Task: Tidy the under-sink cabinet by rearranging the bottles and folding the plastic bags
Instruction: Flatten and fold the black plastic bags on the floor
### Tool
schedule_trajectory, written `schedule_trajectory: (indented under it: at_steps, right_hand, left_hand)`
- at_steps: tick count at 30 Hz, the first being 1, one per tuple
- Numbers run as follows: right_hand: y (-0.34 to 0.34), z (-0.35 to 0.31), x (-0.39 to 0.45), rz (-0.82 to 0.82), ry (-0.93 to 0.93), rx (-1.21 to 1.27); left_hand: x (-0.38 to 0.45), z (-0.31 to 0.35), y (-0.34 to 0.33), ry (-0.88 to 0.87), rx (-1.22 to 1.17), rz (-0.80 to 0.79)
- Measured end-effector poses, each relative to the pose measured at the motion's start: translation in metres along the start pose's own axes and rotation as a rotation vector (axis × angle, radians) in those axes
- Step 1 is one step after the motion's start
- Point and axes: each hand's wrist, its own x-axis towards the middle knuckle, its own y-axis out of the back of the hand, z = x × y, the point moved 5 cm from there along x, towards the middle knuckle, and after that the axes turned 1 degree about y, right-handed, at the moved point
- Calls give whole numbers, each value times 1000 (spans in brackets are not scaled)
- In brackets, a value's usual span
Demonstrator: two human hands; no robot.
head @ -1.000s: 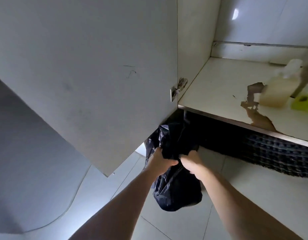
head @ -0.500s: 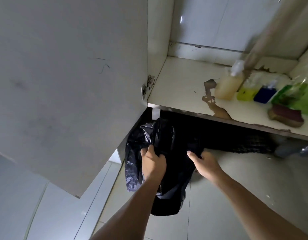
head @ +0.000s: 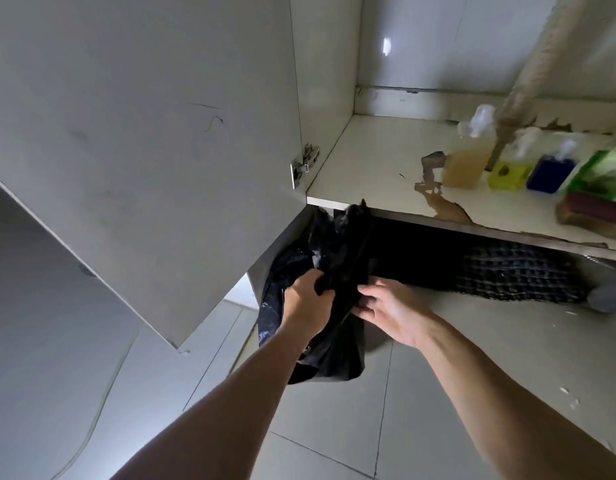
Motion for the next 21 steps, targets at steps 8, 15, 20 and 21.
schedule_trajectory:
  at_steps: [8,15,20,21]
  right_hand:
    - [-23,-34,-4,251,330,-1077]
    - [19,-55,-7,269,354,-795]
    - [31,-93,-33,268,483,-638]
    - [34,-104,-41,292,517,-608]
  left_hand:
    - [-19,12,3,-272,357,234]
    - [-14,-5,-32,-334,630,-49]
    - [-9,-30,-37,-172,870,-149]
    - [-8,-32,-37,-144,854,-131]
